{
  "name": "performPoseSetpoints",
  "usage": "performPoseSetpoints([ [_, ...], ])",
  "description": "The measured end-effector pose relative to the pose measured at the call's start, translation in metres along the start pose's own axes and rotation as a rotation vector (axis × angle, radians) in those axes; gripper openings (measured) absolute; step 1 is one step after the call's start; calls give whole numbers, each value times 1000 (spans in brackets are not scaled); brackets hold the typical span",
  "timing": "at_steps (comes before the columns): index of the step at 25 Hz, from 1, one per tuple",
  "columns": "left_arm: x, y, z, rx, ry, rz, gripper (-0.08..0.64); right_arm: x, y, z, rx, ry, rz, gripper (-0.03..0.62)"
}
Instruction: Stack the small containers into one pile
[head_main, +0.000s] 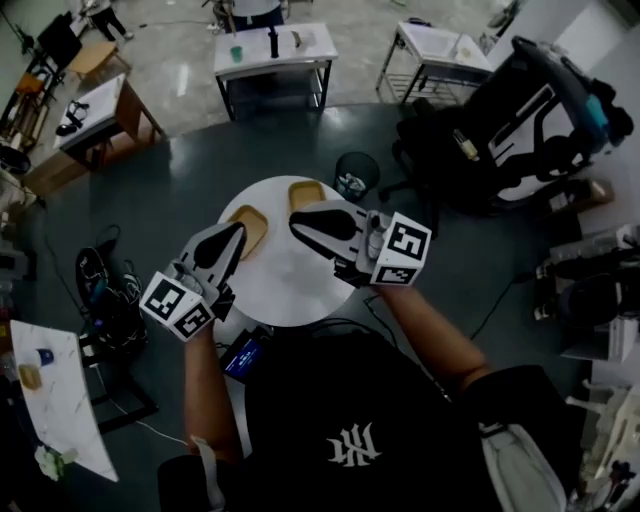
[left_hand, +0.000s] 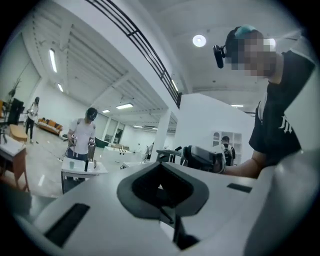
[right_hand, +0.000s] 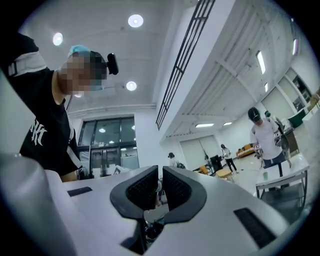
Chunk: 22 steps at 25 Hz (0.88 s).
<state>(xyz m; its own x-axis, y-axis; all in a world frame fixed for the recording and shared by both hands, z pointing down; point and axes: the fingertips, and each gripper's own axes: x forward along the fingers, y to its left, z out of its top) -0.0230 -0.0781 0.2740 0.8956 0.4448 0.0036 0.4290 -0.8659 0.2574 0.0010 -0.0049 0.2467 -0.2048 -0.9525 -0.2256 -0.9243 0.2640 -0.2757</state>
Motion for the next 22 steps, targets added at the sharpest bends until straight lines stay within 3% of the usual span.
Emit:
performPoseSetpoints([
  [2, 12, -23, 3, 25, -15, -11, 3, -30, 5, 16, -29, -41, -20, 51],
  [7, 33, -71, -16, -14, -15, -31, 3, -103, 11, 31, -46, -104, -92, 51],
  [11, 48, -104, -31, -8, -11, -6, 3, -158, 19, 28, -78, -93, -114, 51],
  [15, 60, -128, -33, -47, -71, -44, 3, -200, 27, 26, -105, -82, -130, 51],
  [22, 82, -147, -43, -16, -17, -38, 3, -257, 23, 23, -83, -93, -176, 51],
])
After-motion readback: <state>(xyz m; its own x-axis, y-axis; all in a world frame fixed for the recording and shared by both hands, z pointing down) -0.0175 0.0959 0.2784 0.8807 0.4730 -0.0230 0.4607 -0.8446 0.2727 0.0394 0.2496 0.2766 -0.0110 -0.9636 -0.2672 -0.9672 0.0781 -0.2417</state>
